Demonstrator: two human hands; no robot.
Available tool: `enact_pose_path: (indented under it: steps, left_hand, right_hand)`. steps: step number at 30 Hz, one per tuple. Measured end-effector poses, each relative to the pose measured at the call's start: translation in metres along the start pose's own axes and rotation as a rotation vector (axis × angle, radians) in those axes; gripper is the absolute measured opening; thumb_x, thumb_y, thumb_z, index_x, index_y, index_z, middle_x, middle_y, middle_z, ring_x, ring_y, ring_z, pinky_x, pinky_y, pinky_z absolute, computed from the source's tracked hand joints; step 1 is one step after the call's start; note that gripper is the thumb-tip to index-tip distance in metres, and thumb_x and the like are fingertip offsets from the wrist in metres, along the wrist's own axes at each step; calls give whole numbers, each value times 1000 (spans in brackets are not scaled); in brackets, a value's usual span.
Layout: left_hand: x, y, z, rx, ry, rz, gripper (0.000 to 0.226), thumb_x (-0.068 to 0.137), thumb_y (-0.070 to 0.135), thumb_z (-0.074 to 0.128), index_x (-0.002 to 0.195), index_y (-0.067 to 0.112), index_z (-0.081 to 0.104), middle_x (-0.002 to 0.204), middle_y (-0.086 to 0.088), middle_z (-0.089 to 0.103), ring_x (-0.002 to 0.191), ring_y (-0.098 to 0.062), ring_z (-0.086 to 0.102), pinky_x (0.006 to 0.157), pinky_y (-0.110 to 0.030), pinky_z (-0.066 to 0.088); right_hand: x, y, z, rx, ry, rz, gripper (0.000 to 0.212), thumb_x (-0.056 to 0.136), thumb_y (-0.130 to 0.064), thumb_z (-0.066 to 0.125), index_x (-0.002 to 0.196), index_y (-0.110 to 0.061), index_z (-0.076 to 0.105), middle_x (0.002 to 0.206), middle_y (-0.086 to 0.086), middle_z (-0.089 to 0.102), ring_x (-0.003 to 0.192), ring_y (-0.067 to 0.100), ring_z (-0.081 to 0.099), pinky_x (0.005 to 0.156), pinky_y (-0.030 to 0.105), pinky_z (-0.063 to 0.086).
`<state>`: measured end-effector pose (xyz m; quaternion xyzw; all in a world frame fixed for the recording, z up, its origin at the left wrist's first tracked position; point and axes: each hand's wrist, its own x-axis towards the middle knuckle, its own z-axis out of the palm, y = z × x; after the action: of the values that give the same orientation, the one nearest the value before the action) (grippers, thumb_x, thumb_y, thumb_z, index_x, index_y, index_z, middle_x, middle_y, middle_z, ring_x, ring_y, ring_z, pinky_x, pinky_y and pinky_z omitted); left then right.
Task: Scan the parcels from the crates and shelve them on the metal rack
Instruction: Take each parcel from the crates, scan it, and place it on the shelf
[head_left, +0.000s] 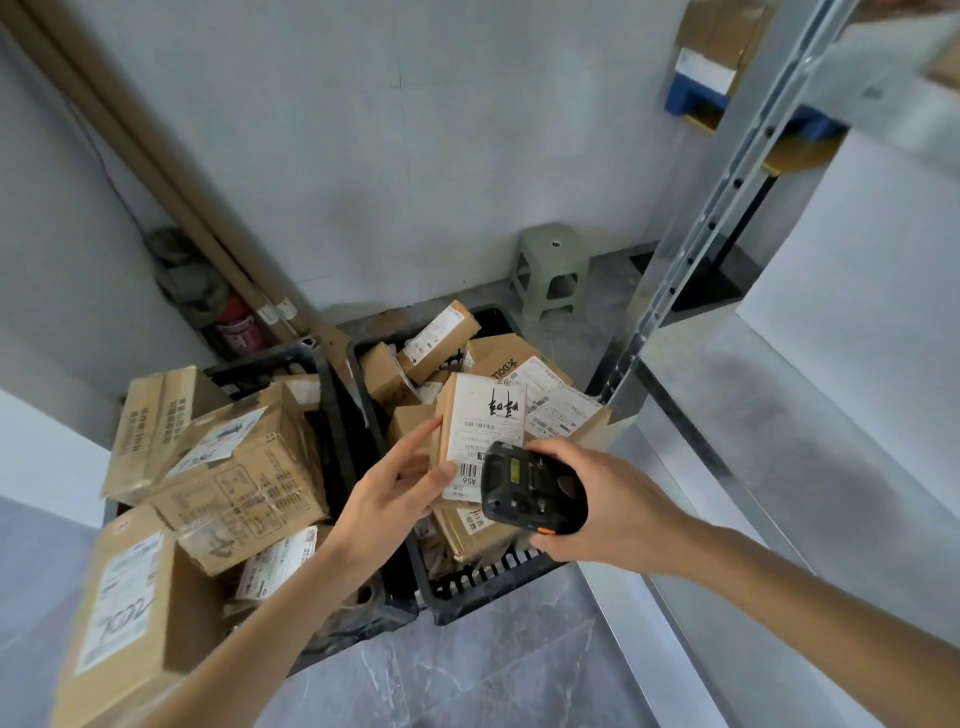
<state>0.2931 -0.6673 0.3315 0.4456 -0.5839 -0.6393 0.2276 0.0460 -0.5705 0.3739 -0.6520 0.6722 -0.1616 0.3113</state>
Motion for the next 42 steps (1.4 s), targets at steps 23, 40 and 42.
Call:
enact_pose_path:
  steps: [23, 40, 42]
  left_hand:
    - [-101, 287, 31, 111, -256, 552, 75, 79, 39, 75, 145, 53, 42, 120, 9, 72, 111, -11, 69, 93, -37, 58]
    - [-260, 362, 194, -5, -586, 893, 84, 85, 11, 79, 148, 50, 38, 127, 6, 63, 114, -10, 62, 82, -17, 56]
    - [-281, 364, 216, -26, -616, 910, 84, 84, 6, 79, 144, 49, 40, 125, 6, 63, 111, -4, 63, 81, -17, 56]
  right_hand:
    - [-212, -201, -206, -381, 456, 74, 68, 85, -66, 67, 142, -49, 35, 123, -26, 53, 103, 0, 54, 83, 26, 51]
    - [-525, -317, -203, -611, 468, 688, 50, 90, -58, 59, 131, -34, 42, 107, -18, 45, 87, 12, 52, 69, 25, 37]
    - [-557, -324, -202, -616, 482, 738, 52, 92, -61, 57, 132, -32, 43, 111, -15, 47, 88, 12, 54, 71, 27, 39]
